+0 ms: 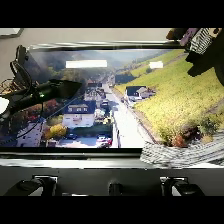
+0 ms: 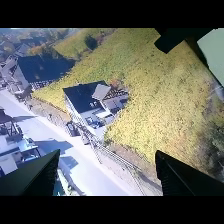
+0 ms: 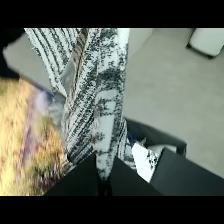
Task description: Fold the clothes and pants, and hang the long-sleeved shirts on hangers.
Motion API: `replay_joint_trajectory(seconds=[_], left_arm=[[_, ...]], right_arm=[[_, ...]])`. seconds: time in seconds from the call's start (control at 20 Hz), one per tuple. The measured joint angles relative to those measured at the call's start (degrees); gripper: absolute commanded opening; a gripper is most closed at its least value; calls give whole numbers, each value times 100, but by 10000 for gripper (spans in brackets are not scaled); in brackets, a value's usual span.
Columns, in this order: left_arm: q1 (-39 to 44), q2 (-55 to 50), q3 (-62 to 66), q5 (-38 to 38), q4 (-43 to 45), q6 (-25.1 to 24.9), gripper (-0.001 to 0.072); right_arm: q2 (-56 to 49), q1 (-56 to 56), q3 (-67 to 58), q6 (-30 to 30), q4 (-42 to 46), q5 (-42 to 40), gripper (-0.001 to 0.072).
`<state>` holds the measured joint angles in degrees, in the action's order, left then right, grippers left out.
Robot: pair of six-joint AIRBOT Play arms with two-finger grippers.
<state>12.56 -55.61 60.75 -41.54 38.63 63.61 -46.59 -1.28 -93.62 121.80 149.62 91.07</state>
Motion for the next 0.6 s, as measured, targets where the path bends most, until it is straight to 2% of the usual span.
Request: replay_joint_trajectory(seconds=[0.3, 0.6], left_arm=[[2, 0, 0, -4, 0, -2, 674], [2, 0, 0, -4, 0, -4, 673]], right_arm=[[-1110, 1412, -1300, 391, -203, -940, 21], [-1606, 2955, -1906, 343, -940, -1650, 21]])
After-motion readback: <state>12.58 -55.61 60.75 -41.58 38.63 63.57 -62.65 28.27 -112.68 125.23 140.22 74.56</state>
